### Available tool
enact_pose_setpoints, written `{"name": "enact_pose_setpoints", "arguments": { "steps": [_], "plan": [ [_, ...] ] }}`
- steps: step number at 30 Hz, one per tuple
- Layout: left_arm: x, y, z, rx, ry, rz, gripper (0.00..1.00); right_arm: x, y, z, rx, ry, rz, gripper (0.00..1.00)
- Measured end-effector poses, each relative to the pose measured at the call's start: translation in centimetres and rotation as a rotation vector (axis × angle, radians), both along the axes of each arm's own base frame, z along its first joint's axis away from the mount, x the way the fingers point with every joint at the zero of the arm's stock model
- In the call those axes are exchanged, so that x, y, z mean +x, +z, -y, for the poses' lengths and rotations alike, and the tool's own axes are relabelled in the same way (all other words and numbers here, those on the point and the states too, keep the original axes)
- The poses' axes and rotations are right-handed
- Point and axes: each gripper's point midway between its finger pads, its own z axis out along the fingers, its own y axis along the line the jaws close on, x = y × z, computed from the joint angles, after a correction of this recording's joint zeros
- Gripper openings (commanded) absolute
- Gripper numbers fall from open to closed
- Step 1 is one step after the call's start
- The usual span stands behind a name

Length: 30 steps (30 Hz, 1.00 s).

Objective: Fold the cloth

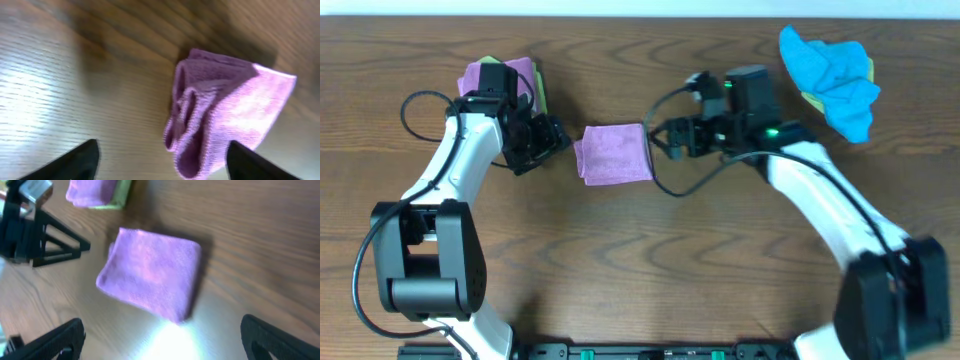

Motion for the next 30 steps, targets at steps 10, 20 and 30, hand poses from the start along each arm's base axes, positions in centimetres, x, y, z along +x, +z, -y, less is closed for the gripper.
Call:
{"name": "enact_pose_setpoints", "arguments": {
  "steps": [10,20,30],
  "plan": [
    [-1.1,-1.7,2.4,-0.170,0.030,-0.009,0.98,-5.9,3.8,8.5,-0.107,-0.087,0.137,0.99],
    [-2.1,-3.5,4.3,-0.266,0.072,-0.028,0.98,-13.8,1.4,12.8,-0.097,-0.243,0.155,0.99],
    [-2.2,-4.2,6.4,-0.373,0.139,0.003,0.97,-16.7,2.2,12.8,-0.080,-0.266,0.165,0.99]
  ]
}}
